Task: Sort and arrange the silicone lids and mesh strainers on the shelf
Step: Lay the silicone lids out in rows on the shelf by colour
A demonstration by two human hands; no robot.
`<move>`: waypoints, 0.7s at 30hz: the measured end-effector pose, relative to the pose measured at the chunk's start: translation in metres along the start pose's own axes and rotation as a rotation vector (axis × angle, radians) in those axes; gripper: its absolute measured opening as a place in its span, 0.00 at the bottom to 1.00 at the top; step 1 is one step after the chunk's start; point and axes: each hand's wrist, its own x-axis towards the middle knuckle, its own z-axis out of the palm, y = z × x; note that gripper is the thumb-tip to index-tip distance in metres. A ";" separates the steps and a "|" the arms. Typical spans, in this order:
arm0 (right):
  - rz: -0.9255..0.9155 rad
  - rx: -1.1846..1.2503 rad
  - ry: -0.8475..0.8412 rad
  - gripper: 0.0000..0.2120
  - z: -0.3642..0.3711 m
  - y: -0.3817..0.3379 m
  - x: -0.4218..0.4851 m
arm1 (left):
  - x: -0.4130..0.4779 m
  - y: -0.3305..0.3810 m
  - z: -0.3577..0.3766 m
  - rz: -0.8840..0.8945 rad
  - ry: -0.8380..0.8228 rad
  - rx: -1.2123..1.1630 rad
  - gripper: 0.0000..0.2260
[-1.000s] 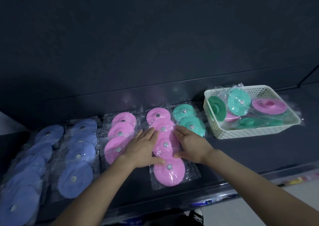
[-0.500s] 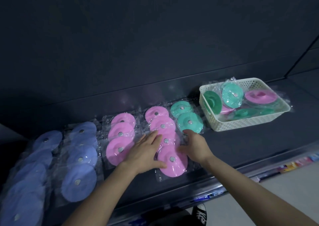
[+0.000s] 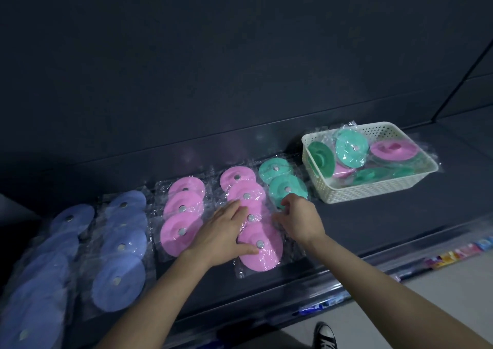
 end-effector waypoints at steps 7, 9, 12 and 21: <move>-0.220 -0.082 0.052 0.09 -0.051 0.013 0.020 | 0.032 0.040 -0.024 0.001 0.116 -0.013 0.24; -0.260 -0.097 0.059 0.07 -0.071 0.022 0.025 | 0.045 0.057 -0.027 0.009 0.153 -0.021 0.22; -0.295 -0.085 0.072 0.06 -0.099 0.040 0.033 | 0.067 0.082 -0.030 0.010 0.211 -0.019 0.20; -0.313 -0.158 0.081 0.08 -0.175 0.100 0.066 | 0.128 0.144 -0.032 0.045 0.323 -0.084 0.18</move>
